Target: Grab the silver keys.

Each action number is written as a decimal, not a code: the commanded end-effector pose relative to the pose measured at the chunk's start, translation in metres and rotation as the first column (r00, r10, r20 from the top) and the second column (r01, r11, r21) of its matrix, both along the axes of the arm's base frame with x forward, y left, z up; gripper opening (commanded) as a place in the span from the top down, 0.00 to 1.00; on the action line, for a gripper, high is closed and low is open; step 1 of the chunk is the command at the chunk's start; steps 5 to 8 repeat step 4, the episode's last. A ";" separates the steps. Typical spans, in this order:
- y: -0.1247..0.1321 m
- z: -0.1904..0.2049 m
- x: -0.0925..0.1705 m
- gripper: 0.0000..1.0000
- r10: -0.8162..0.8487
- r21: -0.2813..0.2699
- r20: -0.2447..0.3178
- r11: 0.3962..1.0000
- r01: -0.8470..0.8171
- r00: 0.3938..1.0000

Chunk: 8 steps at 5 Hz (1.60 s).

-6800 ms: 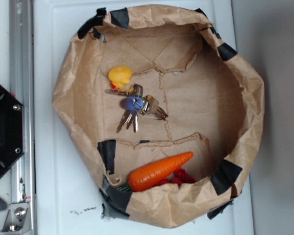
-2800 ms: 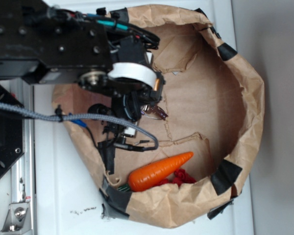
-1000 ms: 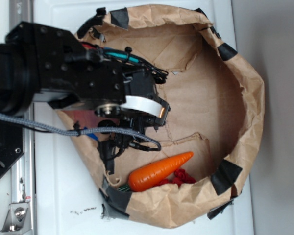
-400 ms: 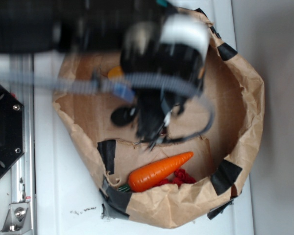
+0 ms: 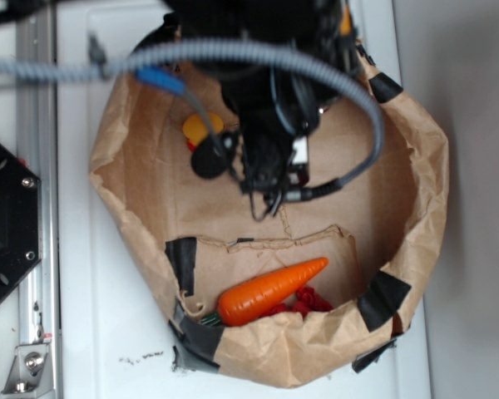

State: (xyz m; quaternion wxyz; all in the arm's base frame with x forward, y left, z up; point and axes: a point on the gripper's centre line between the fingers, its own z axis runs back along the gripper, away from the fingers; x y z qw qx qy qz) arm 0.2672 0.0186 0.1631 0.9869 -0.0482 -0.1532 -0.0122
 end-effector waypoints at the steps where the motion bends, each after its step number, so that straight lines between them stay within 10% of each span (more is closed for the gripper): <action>1: 0.000 0.010 0.001 1.00 0.006 -0.012 -0.045 1.000 -0.006 0.999; 8: 0.005 -0.007 0.017 1.00 0.107 0.012 -0.049 0.994 -0.107 0.993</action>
